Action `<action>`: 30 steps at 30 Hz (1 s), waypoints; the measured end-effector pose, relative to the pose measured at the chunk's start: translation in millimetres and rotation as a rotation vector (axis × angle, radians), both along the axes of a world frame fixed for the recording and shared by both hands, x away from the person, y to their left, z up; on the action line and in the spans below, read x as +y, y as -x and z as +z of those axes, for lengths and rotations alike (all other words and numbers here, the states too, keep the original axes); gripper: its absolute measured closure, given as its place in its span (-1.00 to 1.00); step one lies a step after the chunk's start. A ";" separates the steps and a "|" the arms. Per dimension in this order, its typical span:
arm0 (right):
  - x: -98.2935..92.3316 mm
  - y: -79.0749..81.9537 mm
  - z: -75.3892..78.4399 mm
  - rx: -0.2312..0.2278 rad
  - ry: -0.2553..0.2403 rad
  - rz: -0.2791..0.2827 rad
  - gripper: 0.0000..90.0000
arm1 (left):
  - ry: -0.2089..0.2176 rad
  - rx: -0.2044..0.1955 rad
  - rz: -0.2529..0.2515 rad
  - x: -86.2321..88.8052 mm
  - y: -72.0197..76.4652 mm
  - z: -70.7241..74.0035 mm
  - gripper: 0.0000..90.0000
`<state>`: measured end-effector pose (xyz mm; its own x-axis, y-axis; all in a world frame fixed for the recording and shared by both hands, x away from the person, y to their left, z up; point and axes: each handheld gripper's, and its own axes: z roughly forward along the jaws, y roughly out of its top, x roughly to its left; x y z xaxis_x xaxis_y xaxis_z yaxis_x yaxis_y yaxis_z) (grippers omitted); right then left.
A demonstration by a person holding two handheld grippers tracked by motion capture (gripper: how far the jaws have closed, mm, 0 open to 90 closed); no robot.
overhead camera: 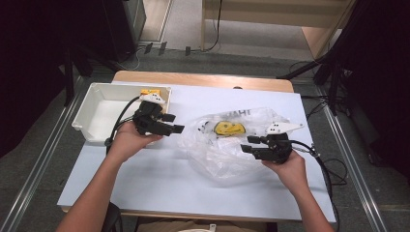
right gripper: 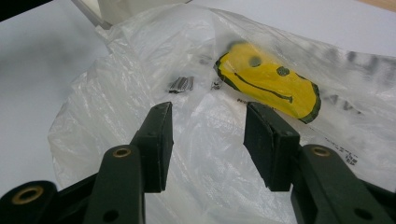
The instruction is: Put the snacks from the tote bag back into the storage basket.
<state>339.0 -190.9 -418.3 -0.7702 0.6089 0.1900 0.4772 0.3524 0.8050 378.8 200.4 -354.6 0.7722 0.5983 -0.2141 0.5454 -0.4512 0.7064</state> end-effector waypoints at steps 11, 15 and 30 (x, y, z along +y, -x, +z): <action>3.0 0.8 0.1 0.013 -0.013 0.002 0.18 | -0.004 -0.005 -0.046 -21.2 10.7 -5.7 -0.14; 3.8 1.6 0.7 0.015 -0.014 0.001 0.18 | -0.011 -0.002 -0.055 -28.2 13.9 -11.6 -0.14; 5.4 1.7 -2.6 -0.019 0.020 0.030 0.16 | -0.051 -0.017 -0.090 -43.3 19.1 -30.0 -0.12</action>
